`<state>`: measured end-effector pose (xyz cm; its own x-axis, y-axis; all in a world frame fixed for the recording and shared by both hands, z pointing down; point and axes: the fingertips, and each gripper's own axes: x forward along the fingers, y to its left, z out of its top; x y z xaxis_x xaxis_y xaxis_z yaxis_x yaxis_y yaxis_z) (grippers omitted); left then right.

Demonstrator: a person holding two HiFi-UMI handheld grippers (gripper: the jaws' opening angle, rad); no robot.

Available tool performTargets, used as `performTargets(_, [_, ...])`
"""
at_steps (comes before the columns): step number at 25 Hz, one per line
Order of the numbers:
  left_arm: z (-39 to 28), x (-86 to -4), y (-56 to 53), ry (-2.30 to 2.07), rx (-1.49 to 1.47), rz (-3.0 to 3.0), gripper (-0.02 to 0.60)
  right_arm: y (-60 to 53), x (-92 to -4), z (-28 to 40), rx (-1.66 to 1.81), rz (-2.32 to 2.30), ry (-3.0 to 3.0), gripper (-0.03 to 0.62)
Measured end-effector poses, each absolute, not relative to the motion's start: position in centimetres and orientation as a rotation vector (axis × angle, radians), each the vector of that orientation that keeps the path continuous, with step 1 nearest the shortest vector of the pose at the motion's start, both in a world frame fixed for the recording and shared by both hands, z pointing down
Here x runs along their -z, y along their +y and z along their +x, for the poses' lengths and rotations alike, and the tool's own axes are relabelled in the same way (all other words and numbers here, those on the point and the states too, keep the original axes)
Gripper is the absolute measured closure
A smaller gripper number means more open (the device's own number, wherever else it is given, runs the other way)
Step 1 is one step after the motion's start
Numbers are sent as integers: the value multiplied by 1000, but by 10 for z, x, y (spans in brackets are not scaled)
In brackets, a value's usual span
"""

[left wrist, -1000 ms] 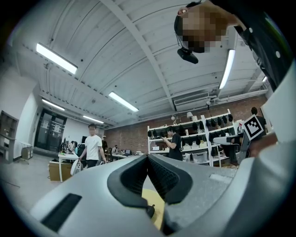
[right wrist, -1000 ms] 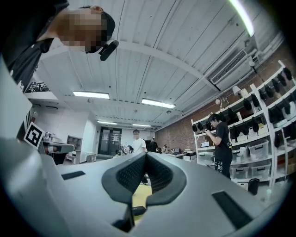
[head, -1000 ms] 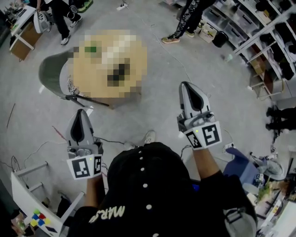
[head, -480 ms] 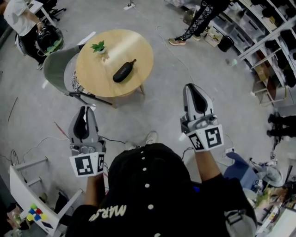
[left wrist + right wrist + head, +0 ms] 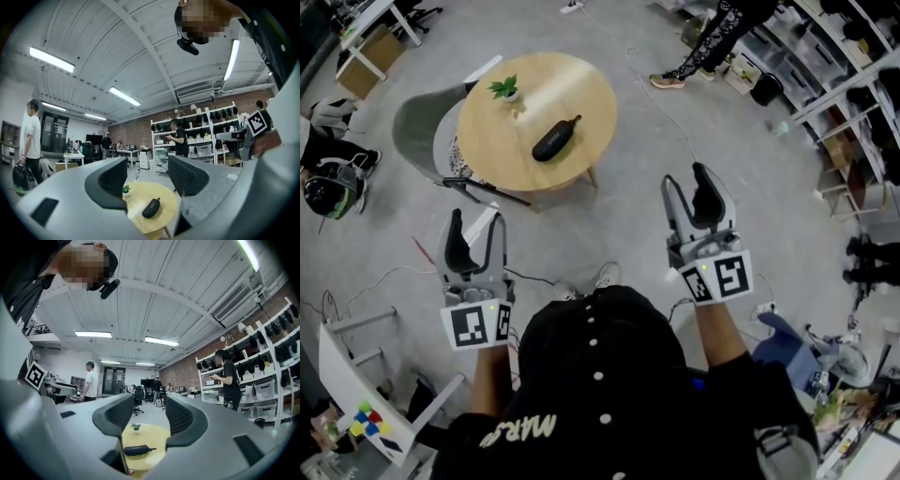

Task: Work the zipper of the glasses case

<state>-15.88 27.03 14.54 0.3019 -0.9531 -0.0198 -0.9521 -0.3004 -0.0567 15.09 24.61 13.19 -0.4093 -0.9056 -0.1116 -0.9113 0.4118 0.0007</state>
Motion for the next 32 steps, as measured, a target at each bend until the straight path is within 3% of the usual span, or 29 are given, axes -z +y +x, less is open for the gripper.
performTargets(13, [-115, -152, 256, 1856, 62, -2457, 322, 215, -157, 194, -12, -1581, 2595, 385])
performTargets(32, [-137, -163, 138, 1770, 16, -2519, 322, 103, -154, 160, -65, -1624, 2602, 385])
